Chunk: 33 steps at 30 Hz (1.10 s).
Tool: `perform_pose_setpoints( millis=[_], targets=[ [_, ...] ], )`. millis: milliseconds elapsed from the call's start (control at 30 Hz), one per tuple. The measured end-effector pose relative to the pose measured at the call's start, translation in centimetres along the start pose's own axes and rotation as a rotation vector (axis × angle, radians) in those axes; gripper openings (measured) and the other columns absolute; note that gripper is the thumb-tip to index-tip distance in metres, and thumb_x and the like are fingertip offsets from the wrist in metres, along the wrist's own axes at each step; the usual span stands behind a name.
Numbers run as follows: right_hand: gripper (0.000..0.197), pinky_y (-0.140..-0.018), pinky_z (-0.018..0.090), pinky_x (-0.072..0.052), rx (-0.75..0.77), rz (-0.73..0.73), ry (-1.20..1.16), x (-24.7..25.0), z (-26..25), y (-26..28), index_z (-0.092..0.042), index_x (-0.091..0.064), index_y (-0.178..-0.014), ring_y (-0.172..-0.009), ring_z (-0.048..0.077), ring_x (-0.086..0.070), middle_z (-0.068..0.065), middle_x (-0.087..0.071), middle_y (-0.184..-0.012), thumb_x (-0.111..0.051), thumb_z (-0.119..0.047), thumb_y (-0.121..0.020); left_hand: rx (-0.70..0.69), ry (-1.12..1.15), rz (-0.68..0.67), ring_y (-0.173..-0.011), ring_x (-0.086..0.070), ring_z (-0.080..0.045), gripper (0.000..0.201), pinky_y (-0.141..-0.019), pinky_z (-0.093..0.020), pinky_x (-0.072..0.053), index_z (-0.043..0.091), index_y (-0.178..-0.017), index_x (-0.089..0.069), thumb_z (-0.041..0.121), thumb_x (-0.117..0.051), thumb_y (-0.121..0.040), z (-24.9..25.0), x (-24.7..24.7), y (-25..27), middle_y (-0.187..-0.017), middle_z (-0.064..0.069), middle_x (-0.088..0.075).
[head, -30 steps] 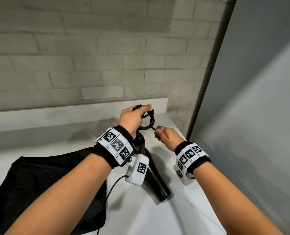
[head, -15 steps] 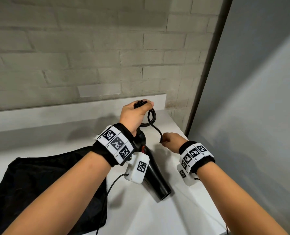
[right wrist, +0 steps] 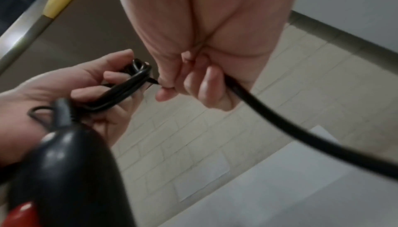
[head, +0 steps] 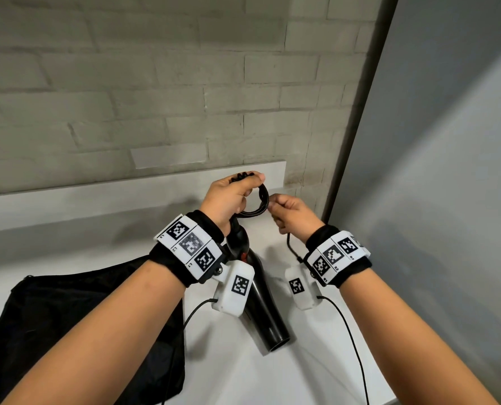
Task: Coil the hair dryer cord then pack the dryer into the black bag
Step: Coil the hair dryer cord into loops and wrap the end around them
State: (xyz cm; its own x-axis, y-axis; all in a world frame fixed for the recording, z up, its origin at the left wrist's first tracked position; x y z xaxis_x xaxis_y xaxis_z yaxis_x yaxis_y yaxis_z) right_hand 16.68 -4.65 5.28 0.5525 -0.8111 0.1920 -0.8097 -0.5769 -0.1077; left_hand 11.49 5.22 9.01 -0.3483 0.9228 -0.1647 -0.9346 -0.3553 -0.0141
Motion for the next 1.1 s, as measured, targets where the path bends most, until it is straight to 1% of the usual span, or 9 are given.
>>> perform_pose_setpoints(
  millis=[67, 133, 367, 500, 667, 733, 833, 933, 1100],
  targets=[
    [0.032, -0.039, 0.008, -0.032, 0.029, 0.086, 0.121, 1.3, -1.3, -0.3, -0.018, -0.056, -0.067, -0.037, -0.003, -0.042, -0.014, -0.048, -0.038, -0.043, -0.002, -0.092, 0.033, -0.046, -0.029, -0.03, -0.027, -0.002, 0.011, -0.034, -0.011, -0.021, 0.022, -0.072, -0.062, 0.022, -0.065, -0.083, 0.0, -0.2, 0.1, -0.058, 0.007, -0.039],
    [0.021, -0.056, 0.009, -0.037, 0.08, 0.197, 0.221, 2.5, -3.1, -0.6, -0.009, -0.061, -0.075, -0.054, -0.003, -0.048, -0.017, -0.054, -0.053, -0.047, -0.002, -0.089, 0.031, -0.076, -0.044, -0.031, -0.03, -0.002, 0.013, -0.033, -0.011, -0.023, 0.023, -0.071, -0.062, 0.025, -0.065, -0.083, 0.5, -0.4, 0.2, -0.058, 0.007, -0.041],
    [0.015, -0.073, 0.028, -0.046, 0.238, 0.454, 0.411, 4.8, -8.6, 0.3, -0.003, -0.067, -0.083, -0.075, 0.02, -0.058, 0.005, -0.062, -0.076, -0.052, -0.005, -0.084, -0.139, -0.205, -0.073, -0.037, -0.039, -0.007, 0.015, -0.041, -0.018, -0.035, 0.018, -0.071, -0.056, 0.017, -0.064, -0.084, 3.5, -1.5, -0.2, -0.047, 0.007, -0.052],
    [0.015, -0.07, 0.024, -0.045, 0.277, 0.484, 0.494, 4.5, -10.3, 1.2, -0.004, -0.066, -0.085, -0.074, 0.019, -0.058, 0.005, -0.062, -0.076, -0.051, -0.006, -0.085, -0.12, -0.395, -0.143, -0.042, -0.04, -0.012, 0.013, -0.041, -0.02, -0.031, 0.017, -0.076, -0.053, 0.02, -0.053, -0.089, 3.6, -2.7, -0.1, -0.05, 0.002, -0.053],
    [0.015, -0.061, 0.02, -0.041, 0.365, 0.511, 0.574, 3.8, -11.7, 2.2, -0.006, -0.064, -0.086, -0.071, 0.014, -0.055, 0.0, -0.06, -0.074, -0.05, -0.009, -0.086, -0.109, -0.57, -0.235, -0.029, -0.033, -0.004, 0.031, -0.038, -0.016, -0.029, -0.001, -0.097, -0.065, 0.023, -0.047, -0.091, 3.6, -3.7, 0.4, -0.048, 0.001, -0.053],
    [0.014, -0.062, 0.022, -0.043, 0.424, 0.535, 0.561, 3.8, -12.2, 2.8, -0.006, -0.063, -0.084, -0.068, 0.016, -0.056, 0.0, -0.059, -0.072, -0.049, -0.01, -0.087, -0.143, -0.491, -0.227, -0.032, -0.033, -0.006, 0.027, -0.038, -0.016, -0.028, -0.001, -0.095, -0.064, 0.02, -0.046, -0.092, 3.9, -3.6, 0.4, -0.049, 0.001, -0.051],
    [0.017, -0.053, 0.009, -0.035, 0.496, 0.537, 0.5, 3.6, -12.3, 3.7, -0.004, -0.061, -0.084, -0.056, 0.005, -0.047, -0.01, -0.052, -0.06, -0.048, -0.014, -0.089, -0.186, -0.287, -0.167, -0.034, -0.03, -0.005, 0.022, -0.036, -0.014, -0.025, 0.009, -0.078, -0.057, 0.012, -0.043, -0.094, 4.3, -2.9, 0.2, -0.057, -0.003, -0.043],
    [0.026, -0.051, 0.007, -0.033, 0.531, 0.484, 0.465, 2.4, -11.6, 4.4, -0.004, -0.061, -0.088, -0.053, 0.001, -0.044, -0.017, -0.045, -0.058, -0.04, -0.021, -0.088, -0.178, -0.158, -0.069, -0.031, -0.029, -0.003, 0.026, -0.036, -0.014, -0.024, 0.012, -0.07, -0.05, 0.009, -0.041, -0.094, 4.0, -1.4, -0.6, -0.058, -0.002, -0.038],
    [0.026, -0.054, 0.006, -0.035, 0.544, 0.348, 0.497, 0.1, -9.8, 4.6, -0.003, -0.059, -0.097, -0.057, -0.006, -0.048, -0.02, -0.041, -0.06, -0.039, -0.017, -0.088, -0.139, 0.05, 0.044, -0.029, -0.027, -0.003, 0.026, -0.038, -0.017, -0.024, 0.013, -0.071, -0.05, 0.01, -0.038, -0.094, 3.2, 0.5, -1.4, -0.039, 0.012, -0.04]
  ],
)
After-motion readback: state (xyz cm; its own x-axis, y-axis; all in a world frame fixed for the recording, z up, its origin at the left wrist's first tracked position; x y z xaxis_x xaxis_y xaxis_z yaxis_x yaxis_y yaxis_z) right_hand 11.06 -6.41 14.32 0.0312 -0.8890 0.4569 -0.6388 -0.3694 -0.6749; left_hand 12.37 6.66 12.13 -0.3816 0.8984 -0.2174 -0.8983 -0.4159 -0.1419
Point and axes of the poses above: each hand's wrist, its own y-axis away from the middle knuckle, its own x-axis out of the back of the hand, z = x × y, the point moved 10 cm from there along -y, towards the middle knuckle
